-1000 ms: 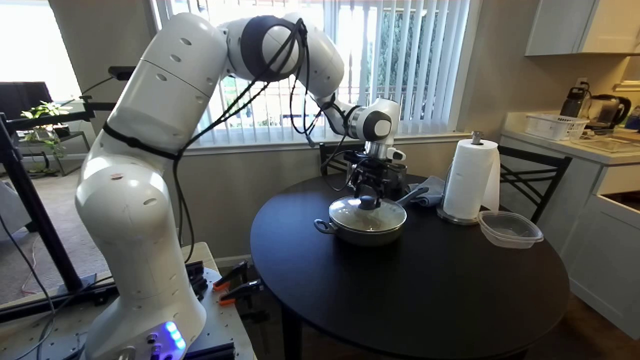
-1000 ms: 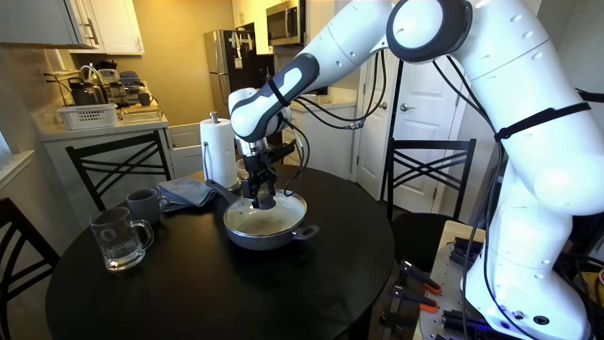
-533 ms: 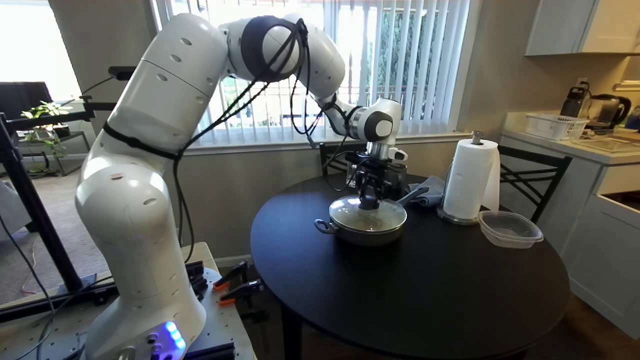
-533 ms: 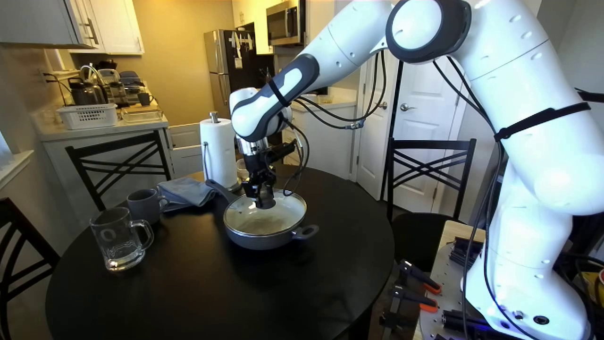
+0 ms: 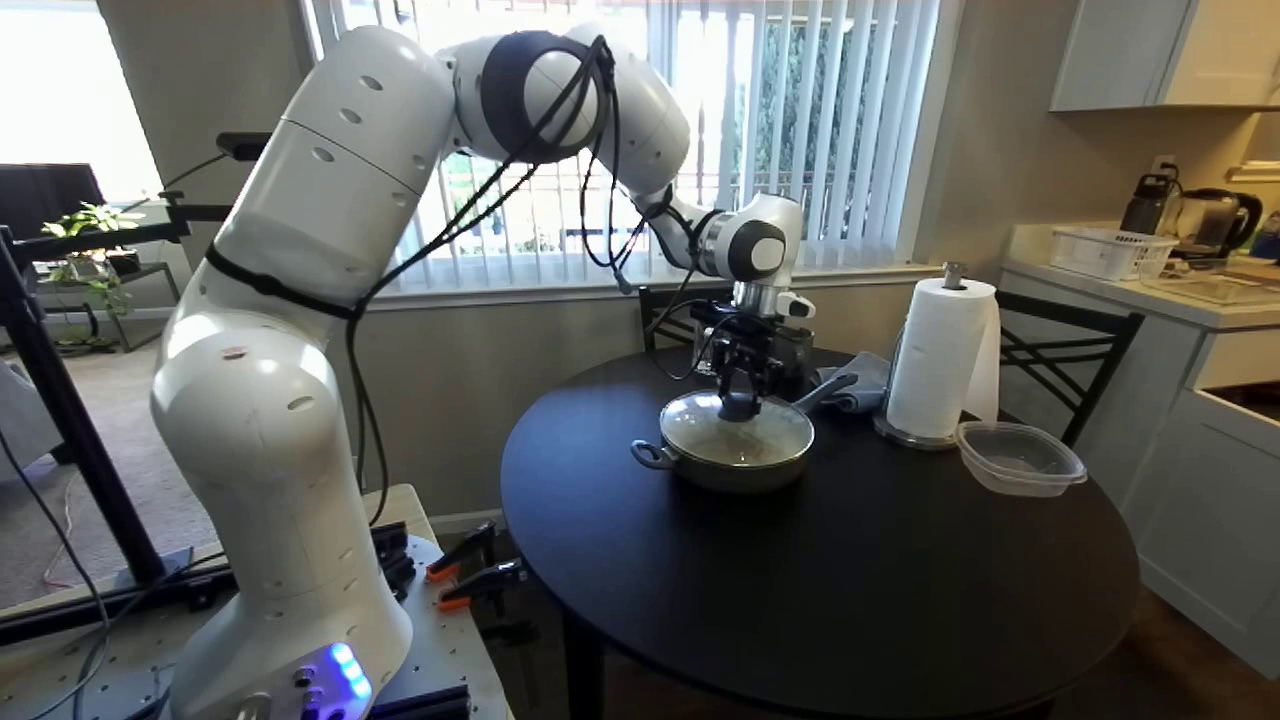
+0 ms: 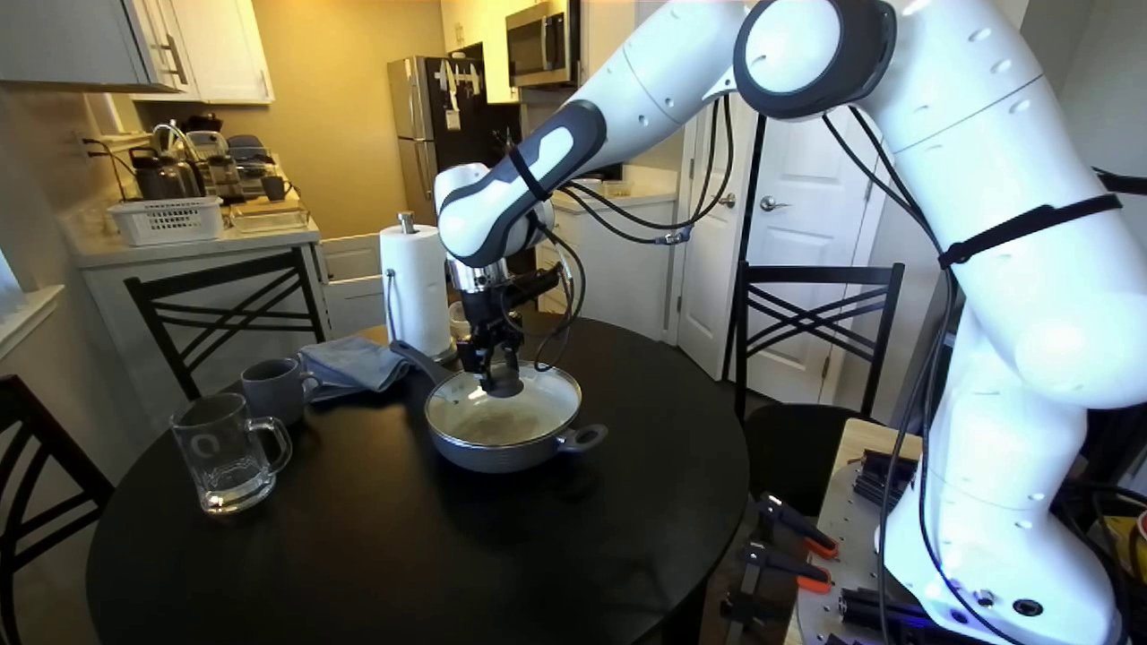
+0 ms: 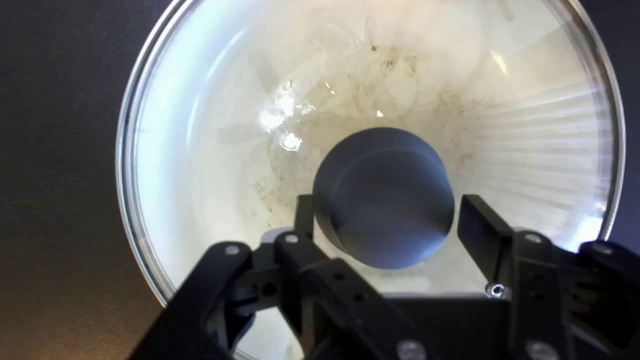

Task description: Take the lid off of the pot

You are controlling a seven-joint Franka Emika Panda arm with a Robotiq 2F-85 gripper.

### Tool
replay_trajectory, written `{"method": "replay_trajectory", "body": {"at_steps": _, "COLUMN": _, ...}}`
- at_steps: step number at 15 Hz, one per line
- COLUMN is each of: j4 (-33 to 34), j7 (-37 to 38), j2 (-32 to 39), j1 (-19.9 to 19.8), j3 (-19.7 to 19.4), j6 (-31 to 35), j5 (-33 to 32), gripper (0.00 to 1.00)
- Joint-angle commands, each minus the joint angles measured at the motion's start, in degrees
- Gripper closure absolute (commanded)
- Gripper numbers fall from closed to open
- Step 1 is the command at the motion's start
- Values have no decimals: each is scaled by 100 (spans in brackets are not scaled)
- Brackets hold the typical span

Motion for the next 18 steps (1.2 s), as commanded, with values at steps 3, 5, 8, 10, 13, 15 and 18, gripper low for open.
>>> {"method": "replay_trajectory", "body": {"at_steps": 3, "j4": -137, "j7": 81, "j2": -82, "j1": 4, "j3": -9, "j6": 75, "j5": 99, "gripper": 0}}
{"method": "replay_trajectory", "body": {"at_steps": 5, "j4": -150, "j7": 81, "j2": -92, "j1": 2, "j3": -9, "j6": 75, "j5": 100, "gripper": 0}}
{"method": "replay_trajectory", "body": {"at_steps": 8, "j4": -167, "j7": 73, "j2": -103, "j1": -2, "j3": -7, "j6": 72, "j5": 102, "gripper": 25}}
{"method": "replay_trajectory", "body": {"at_steps": 10, "j4": -179, "j7": 125, "j2": -116, "j1": 13, "j3": -32, "j6": 52, "j5": 79, "gripper": 32}}
{"method": "replay_trajectory", "body": {"at_steps": 13, "j4": -196, "j7": 232, "j2": -134, "j1": 28, "j3": -72, "j6": -2, "j5": 57, "gripper": 52}}
{"method": "replay_trajectory", "body": {"at_steps": 15, "j4": -209, "j7": 323, "j2": -154, "j1": 44, "j3": -96, "j6": -27, "j5": 37, "gripper": 65}}
{"method": "replay_trajectory", "body": {"at_steps": 18, "j4": -234, "j7": 445, "j2": -185, "j1": 59, "j3": -128, "j6": -49, "j5": 16, "gripper": 67}}
